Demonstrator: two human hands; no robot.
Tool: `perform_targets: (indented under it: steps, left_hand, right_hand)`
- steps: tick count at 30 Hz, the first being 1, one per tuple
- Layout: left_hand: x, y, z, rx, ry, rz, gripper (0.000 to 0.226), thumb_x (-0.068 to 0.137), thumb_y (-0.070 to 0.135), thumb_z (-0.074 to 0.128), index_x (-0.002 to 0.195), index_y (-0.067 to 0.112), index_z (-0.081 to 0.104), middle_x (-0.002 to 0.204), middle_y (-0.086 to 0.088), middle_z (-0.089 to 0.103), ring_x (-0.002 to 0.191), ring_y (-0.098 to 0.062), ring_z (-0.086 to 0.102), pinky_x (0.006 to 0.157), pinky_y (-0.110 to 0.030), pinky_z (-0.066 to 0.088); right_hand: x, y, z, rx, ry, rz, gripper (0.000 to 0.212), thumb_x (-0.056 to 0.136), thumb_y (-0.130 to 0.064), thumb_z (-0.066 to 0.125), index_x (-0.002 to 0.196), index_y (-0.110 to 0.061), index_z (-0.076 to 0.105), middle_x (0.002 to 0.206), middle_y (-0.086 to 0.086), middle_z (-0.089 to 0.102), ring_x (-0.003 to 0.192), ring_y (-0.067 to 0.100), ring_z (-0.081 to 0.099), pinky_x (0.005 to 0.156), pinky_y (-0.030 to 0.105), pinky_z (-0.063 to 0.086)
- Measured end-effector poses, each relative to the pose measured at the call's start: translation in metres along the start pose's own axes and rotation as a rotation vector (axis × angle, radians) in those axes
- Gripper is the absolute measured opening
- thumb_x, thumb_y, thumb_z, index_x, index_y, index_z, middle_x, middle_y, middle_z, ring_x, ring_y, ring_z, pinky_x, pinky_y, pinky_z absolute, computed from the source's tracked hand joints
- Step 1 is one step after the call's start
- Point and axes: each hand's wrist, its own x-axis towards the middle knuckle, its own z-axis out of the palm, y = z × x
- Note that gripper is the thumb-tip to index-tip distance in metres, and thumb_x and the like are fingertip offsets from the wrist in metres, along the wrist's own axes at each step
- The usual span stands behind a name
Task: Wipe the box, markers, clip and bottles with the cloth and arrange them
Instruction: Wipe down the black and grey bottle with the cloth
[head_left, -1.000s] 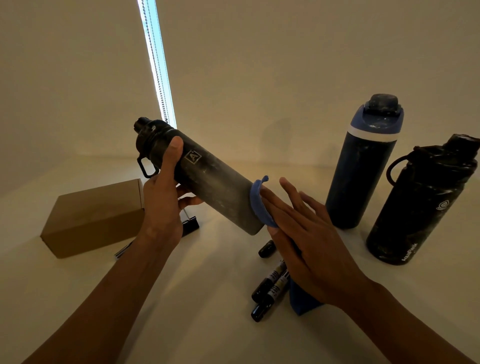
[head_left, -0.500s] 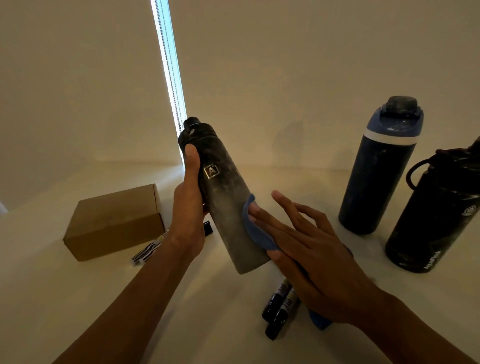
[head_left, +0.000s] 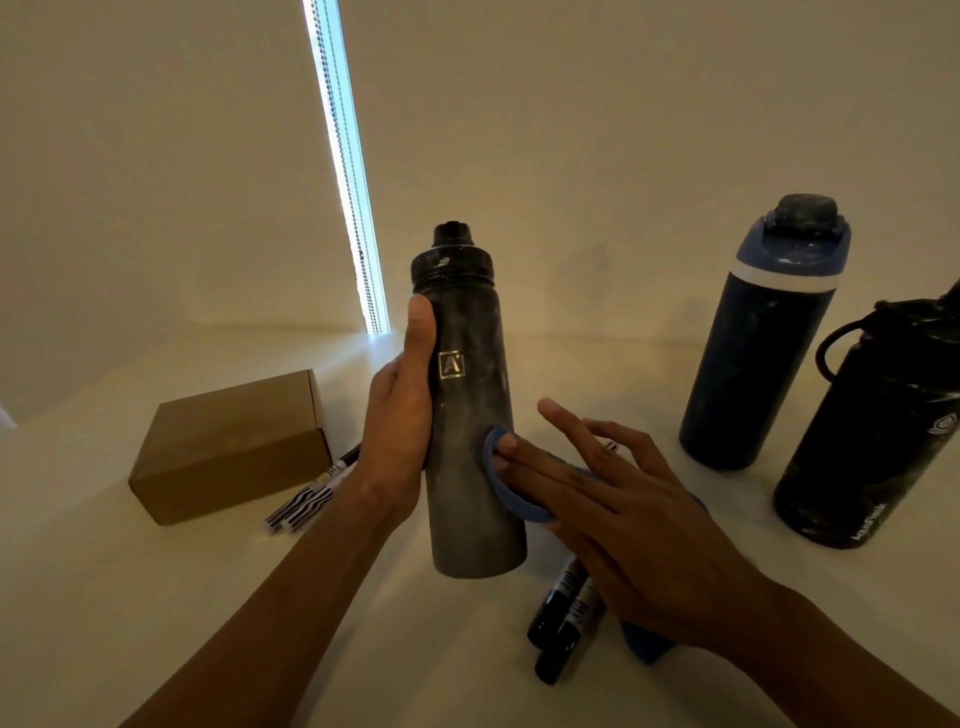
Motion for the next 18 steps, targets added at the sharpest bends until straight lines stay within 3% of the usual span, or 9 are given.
perform_targets:
  steps: [2, 3, 5, 7, 8, 11, 12, 15, 18]
  left_hand:
    - [0.0, -0.001, 0.002, -0.017, -0.029, -0.012, 0.09, 0.075, 0.087, 0.048, 0.126, 0.016, 0.069, 0.113, -0.015, 0.077, 0.106, -0.035, 0.075, 0.1, -0.058, 0.057]
    - [0.0, -0.002, 0.002, -0.021, -0.043, -0.017, 0.09, 0.077, 0.089, 0.049, 0.127, 0.016, 0.069, 0.114, -0.015, 0.077, 0.107, -0.036, 0.074, 0.1, -0.059, 0.056]
    - [0.0, -0.004, 0.002, -0.02, -0.071, -0.022, 0.089, 0.078, 0.088, 0.048, 0.127, 0.018, 0.069, 0.114, -0.016, 0.077, 0.107, -0.037, 0.074, 0.099, -0.059, 0.057]
    - [0.0, -0.005, 0.003, 0.007, -0.086, -0.034, 0.083, 0.082, 0.085, 0.043, 0.126, 0.019, 0.069, 0.111, -0.014, 0.078, 0.104, -0.033, 0.075, 0.099, -0.057, 0.058]
    - [0.0, -0.007, 0.003, 0.027, -0.092, -0.041, 0.081, 0.083, 0.083, 0.041, 0.125, 0.02, 0.069, 0.109, -0.013, 0.078, 0.103, -0.031, 0.076, 0.099, -0.056, 0.058]
    - [-0.001, -0.009, 0.005, 0.048, -0.128, -0.082, 0.078, 0.087, 0.087, 0.04, 0.124, 0.026, 0.07, 0.113, -0.009, 0.078, 0.107, -0.027, 0.075, 0.102, -0.053, 0.056]
    - [-0.001, -0.009, 0.005, 0.043, -0.14, -0.09, 0.077, 0.085, 0.085, 0.04, 0.125, 0.026, 0.07, 0.116, -0.009, 0.078, 0.11, -0.028, 0.074, 0.103, -0.053, 0.055]
    - [-0.001, -0.01, 0.002, -0.025, -0.163, -0.109, 0.081, 0.084, 0.081, 0.042, 0.133, 0.02, 0.066, 0.124, -0.015, 0.074, 0.117, -0.033, 0.071, 0.105, -0.052, 0.053]
    - [0.0, -0.012, -0.001, -0.066, -0.171, -0.114, 0.081, 0.088, 0.076, 0.042, 0.138, 0.016, 0.061, 0.126, -0.016, 0.073, 0.117, -0.033, 0.07, 0.1, -0.047, 0.057]
  right_hand:
    - [0.003, -0.001, 0.008, -0.068, 0.024, -0.058, 0.048, 0.102, -0.052, 0.042, 0.136, -0.026, 0.064, 0.139, 0.004, 0.065, 0.146, 0.029, 0.029, 0.114, 0.041, 0.027]
    - [0.004, -0.002, 0.012, -0.067, 0.066, -0.087, 0.048, 0.106, -0.05, 0.033, 0.132, -0.027, 0.065, 0.132, 0.002, 0.069, 0.149, 0.029, 0.025, 0.111, 0.037, 0.033]
    - [0.002, -0.003, 0.01, -0.078, 0.054, -0.116, 0.059, 0.099, -0.055, 0.045, 0.151, -0.027, 0.046, 0.155, 0.002, 0.05, 0.157, 0.031, 0.006, 0.121, 0.048, 0.024]
    - [-0.001, -0.003, 0.001, -0.108, -0.01, -0.048, 0.103, 0.08, -0.056, 0.07, 0.163, -0.028, 0.018, 0.171, 0.0, 0.014, 0.157, 0.036, 0.004, 0.124, 0.054, 0.006]
    - [-0.001, -0.002, -0.004, -0.109, 0.006, 0.011, 0.108, 0.079, -0.055, 0.07, 0.164, -0.027, 0.009, 0.172, 0.0, 0.007, 0.157, 0.038, 0.004, 0.124, 0.055, 0.003]
    - [0.005, 0.002, -0.01, -0.081, 0.071, 0.134, 0.084, 0.097, -0.055, 0.041, 0.164, -0.023, 0.002, 0.17, 0.003, 0.009, 0.156, 0.041, 0.004, 0.123, 0.057, 0.006]
    - [0.006, 0.003, -0.009, -0.074, 0.073, 0.13, 0.084, 0.098, -0.056, 0.04, 0.164, -0.023, 0.001, 0.17, 0.004, 0.01, 0.157, 0.04, 0.004, 0.123, 0.057, 0.007]
    - [0.001, -0.001, -0.006, -0.105, 0.054, 0.01, 0.116, 0.074, -0.053, 0.078, 0.162, -0.024, 0.007, 0.171, 0.002, 0.007, 0.157, 0.036, 0.001, 0.123, 0.054, 0.003]
    - [0.001, -0.002, -0.009, -0.116, -0.026, -0.049, 0.134, 0.059, -0.057, 0.089, 0.162, -0.026, 0.008, 0.172, 0.001, 0.002, 0.157, 0.035, -0.004, 0.123, 0.054, -0.003]
